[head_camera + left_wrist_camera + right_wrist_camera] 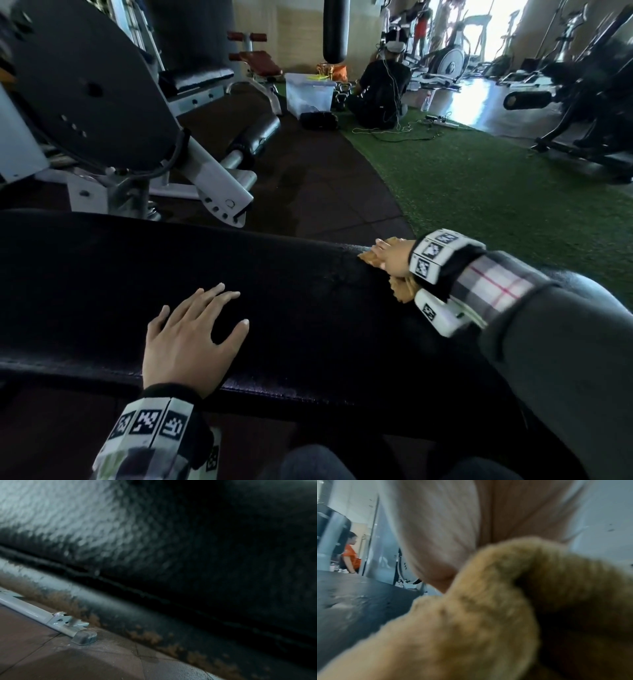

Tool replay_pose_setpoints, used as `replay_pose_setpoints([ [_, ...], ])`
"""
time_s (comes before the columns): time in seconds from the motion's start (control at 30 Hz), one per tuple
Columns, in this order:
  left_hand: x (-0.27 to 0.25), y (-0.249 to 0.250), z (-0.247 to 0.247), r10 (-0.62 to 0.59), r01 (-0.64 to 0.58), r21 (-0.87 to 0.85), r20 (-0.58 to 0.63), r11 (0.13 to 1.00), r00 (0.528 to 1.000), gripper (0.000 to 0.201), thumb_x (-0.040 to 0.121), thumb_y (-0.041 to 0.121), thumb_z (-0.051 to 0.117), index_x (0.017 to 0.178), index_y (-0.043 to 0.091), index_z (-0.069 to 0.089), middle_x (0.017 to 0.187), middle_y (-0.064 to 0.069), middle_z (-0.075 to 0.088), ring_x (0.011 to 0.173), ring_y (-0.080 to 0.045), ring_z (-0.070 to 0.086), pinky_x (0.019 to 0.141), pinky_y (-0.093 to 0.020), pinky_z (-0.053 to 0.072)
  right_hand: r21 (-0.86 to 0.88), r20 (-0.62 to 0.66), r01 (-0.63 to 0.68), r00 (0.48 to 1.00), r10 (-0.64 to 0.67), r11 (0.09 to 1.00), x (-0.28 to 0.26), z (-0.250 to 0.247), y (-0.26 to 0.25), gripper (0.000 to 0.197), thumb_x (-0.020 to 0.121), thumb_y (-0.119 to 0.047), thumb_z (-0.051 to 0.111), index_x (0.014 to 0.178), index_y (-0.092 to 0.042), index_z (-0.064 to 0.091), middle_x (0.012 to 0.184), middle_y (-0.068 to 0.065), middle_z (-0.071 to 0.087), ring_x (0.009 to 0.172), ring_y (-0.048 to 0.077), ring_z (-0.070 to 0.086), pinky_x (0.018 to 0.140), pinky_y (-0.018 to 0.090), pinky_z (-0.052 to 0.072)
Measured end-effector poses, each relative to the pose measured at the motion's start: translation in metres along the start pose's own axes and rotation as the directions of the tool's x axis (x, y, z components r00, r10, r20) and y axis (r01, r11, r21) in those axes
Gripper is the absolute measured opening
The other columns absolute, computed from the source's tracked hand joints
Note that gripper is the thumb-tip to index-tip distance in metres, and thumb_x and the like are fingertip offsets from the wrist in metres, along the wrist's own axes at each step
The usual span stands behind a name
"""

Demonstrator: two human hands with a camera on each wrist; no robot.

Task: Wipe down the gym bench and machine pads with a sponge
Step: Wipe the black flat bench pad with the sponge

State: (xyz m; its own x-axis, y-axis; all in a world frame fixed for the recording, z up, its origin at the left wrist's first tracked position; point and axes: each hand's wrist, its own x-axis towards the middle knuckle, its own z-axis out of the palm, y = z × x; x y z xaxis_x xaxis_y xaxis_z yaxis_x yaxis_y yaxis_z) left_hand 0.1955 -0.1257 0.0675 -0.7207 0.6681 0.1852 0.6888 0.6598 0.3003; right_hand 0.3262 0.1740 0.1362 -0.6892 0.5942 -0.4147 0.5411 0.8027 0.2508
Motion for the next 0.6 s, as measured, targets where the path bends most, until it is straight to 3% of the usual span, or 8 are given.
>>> replay_pose_setpoints([
  [0.1,0.000,-0.001,0.000,0.000,0.000,0.005,-0.004,1.000,1.000,0.072,0.075,0.075,0.014,0.137,0.049,0.040,0.149,0.029,0.031,0.143,0.003,0.017,0.120,-0.037,0.009,-0.012,-0.024,0.066,0.998,-0.066,0.998,0.005,-0.010,-0.019,0.050,0.099,-0.014,0.035,0.146,-0.005,0.018,0.154,0.013,0.012,0.138,0.034,0.023,0.111,0.040,0.022],
  [0.2,0.001,-0.001,0.001,0.004,-0.004,0.006,-0.009,1.000,1.000,0.071,0.075,0.074,0.014,0.136,0.049,0.040,0.149,0.029,0.031,0.143,0.003,0.018,0.119,-0.037,0.009,-0.001,0.007,0.195,0.981,-0.195,0.981,-0.002,-0.008,-0.027,0.055,0.100,-0.011,0.033,0.148,-0.004,0.008,0.157,0.010,-0.001,0.143,0.032,0.005,0.116,0.043,0.008],
  [0.27,0.001,-0.001,0.001,0.003,-0.003,0.011,-0.004,1.000,1.000,0.071,0.076,0.074,0.014,0.136,0.049,0.040,0.149,0.029,0.031,0.143,0.003,0.018,0.119,-0.037,0.009,0.122,0.035,0.300,0.951,-0.306,0.946,-0.017,-0.004,-0.021,0.061,0.100,-0.011,0.034,0.149,-0.009,-0.002,0.157,0.005,-0.012,0.144,0.024,-0.007,0.116,0.034,-0.001],
  [0.33,0.001,-0.002,0.001,0.004,-0.004,0.016,-0.002,1.000,1.000,0.071,0.076,0.074,0.014,0.137,0.049,0.040,0.149,0.029,0.031,0.143,0.003,0.018,0.119,-0.037,0.009,0.232,-0.013,0.310,0.949,-0.316,0.922,-0.030,-0.001,-0.010,0.072,0.097,-0.014,0.043,0.149,-0.012,-0.006,0.156,0.002,-0.014,0.144,0.016,-0.005,0.113,0.022,0.004],
  [0.4,0.001,-0.001,0.001,0.004,-0.003,0.010,-0.005,1.000,1.000,0.070,0.076,0.074,0.014,0.136,0.049,0.040,0.149,0.029,0.032,0.143,0.002,0.018,0.119,-0.037,0.009,0.199,-0.038,0.218,0.976,-0.215,0.955,-0.036,0.001,0.001,0.072,0.093,-0.016,0.049,0.150,-0.008,0.006,0.156,0.008,0.006,0.141,0.021,0.019,0.108,0.023,0.024],
  [0.47,0.001,0.000,0.000,0.004,-0.004,0.005,-0.002,1.000,1.000,0.070,0.076,0.074,0.015,0.136,0.049,0.040,0.149,0.029,0.032,0.143,0.002,0.019,0.119,-0.037,0.009,0.191,-0.067,0.151,0.988,-0.141,0.970,-0.037,0.003,0.004,0.055,0.086,-0.012,0.051,0.139,-0.007,0.038,0.133,0.011,0.048,0.116,0.025,0.053,0.090,0.027,0.044],
  [0.53,0.000,0.000,-0.001,0.001,-0.002,0.008,0.008,1.000,1.000,0.070,0.076,0.074,0.015,0.136,0.049,0.040,0.149,0.029,0.031,0.143,0.003,0.019,0.119,-0.037,0.009,0.237,-0.166,0.241,0.964,-0.205,0.941,-0.036,0.004,0.003,0.050,0.083,-0.004,0.055,0.132,-0.010,0.050,0.127,0.006,0.055,0.115,0.022,0.054,0.093,0.025,0.044],
  [0.6,0.000,0.000,-0.001,0.000,0.000,0.020,0.021,1.000,1.000,0.071,0.076,0.075,0.013,0.137,0.049,0.038,0.150,0.029,0.030,0.143,0.003,0.018,0.120,-0.037,0.009,0.221,-0.224,0.359,0.924,-0.311,0.907,-0.036,0.004,0.005,0.056,0.081,0.004,0.057,0.132,-0.018,0.053,0.146,-0.002,0.039,0.135,0.016,0.035,0.108,0.024,0.030],
])
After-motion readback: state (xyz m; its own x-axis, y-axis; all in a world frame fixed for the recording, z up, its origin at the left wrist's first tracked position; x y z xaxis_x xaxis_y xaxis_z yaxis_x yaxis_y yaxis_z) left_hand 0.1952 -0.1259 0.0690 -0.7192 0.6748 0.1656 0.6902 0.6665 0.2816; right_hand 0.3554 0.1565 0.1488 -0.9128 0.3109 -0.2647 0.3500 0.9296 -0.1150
